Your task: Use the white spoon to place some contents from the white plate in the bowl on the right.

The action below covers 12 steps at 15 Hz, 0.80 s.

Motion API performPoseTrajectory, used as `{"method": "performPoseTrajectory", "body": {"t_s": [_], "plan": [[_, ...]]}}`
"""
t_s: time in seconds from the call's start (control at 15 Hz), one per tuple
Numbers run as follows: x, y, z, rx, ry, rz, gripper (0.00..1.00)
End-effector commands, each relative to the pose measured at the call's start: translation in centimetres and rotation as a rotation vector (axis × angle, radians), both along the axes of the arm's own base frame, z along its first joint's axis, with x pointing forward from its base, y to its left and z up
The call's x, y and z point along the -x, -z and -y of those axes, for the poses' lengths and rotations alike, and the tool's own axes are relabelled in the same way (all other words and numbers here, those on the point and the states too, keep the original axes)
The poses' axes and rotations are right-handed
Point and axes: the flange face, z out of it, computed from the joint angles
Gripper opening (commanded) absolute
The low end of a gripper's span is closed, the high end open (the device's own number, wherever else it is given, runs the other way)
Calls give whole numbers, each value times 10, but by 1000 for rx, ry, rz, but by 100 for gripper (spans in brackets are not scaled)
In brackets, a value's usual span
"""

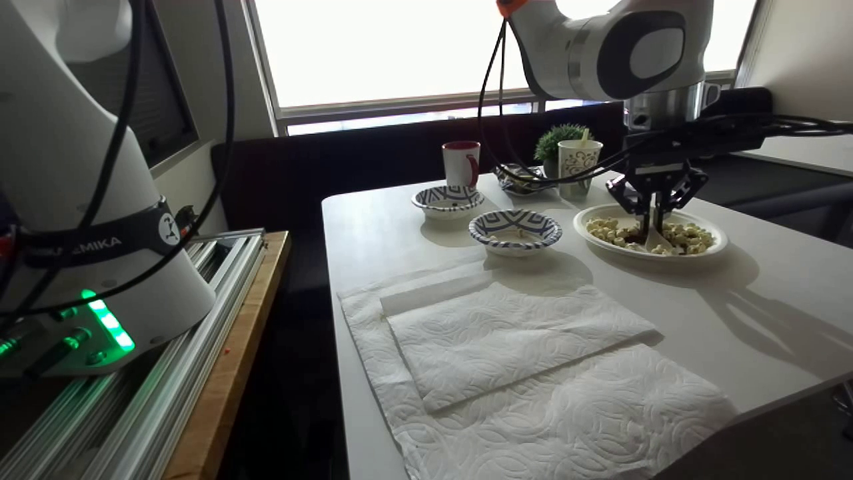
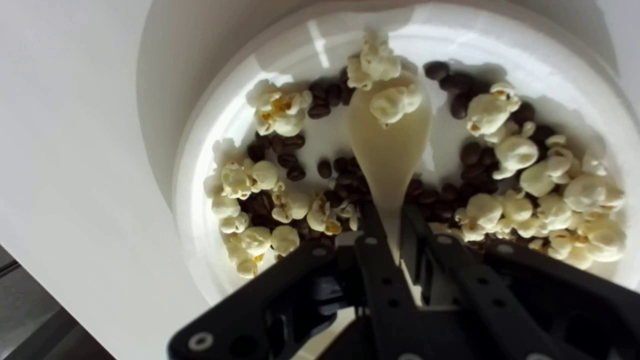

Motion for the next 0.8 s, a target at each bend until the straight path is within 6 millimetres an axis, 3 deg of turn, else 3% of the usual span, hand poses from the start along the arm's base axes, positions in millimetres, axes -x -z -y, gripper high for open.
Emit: {"method": "performPoseTrajectory", "body": {"t_s": [0.0, 0.73], "plan": [[0, -4, -3, 55, -57, 31, 4], [3, 3, -3, 172, -156, 35, 4]]}}
